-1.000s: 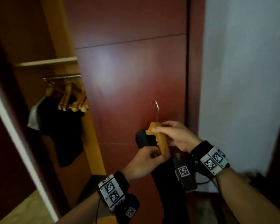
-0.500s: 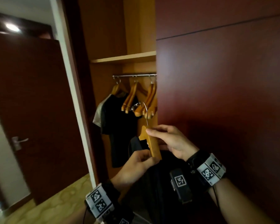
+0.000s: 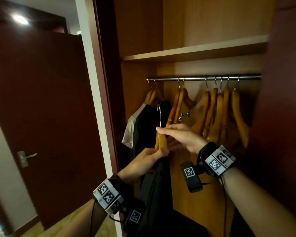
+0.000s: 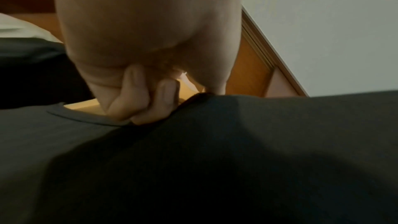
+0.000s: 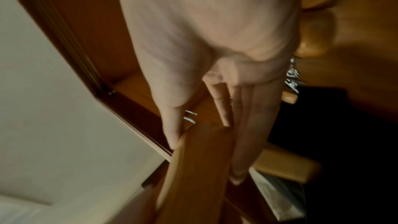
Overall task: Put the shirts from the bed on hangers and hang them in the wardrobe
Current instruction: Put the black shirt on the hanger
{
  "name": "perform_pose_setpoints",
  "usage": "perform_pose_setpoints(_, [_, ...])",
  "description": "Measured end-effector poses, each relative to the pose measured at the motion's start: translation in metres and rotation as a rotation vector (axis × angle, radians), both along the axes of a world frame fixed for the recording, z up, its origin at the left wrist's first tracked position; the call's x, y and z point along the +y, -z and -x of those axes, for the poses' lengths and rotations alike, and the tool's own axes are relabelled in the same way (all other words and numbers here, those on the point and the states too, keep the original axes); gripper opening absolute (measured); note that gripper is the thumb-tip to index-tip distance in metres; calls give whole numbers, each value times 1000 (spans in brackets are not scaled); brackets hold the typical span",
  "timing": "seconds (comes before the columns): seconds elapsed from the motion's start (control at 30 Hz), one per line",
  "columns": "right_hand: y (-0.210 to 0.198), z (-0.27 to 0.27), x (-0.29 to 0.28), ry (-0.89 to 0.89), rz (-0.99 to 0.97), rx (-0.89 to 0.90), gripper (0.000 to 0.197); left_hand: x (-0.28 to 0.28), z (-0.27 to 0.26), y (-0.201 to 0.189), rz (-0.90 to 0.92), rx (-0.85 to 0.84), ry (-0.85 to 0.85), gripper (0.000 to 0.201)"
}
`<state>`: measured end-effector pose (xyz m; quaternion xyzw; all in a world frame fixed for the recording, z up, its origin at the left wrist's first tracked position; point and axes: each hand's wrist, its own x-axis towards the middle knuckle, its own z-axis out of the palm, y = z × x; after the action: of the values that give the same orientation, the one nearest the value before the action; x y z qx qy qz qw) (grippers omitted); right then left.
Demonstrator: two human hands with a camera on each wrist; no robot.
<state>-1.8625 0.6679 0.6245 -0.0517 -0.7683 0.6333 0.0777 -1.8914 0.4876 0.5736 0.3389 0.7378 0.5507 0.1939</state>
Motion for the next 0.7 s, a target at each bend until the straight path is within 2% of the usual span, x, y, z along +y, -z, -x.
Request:
perform_pose_setpoints(0.17, [-33,63,12,-89,-156,-7,41,8,66,-9,-68,-26,18,51])
perform_pose_setpoints(0.37, [-65,127,38,-43,-220,16,39,38,135,-35,-118,-43,-5,68])
perform_pose_setpoints(0.57, [-88,170,64,36,-260,-1,25,71,196,-54,-86,-14,82,46])
perform_pose_setpoints(0.7, [-96,199,73,146,-292,12,27,86,230,-59,-93,22,126,43])
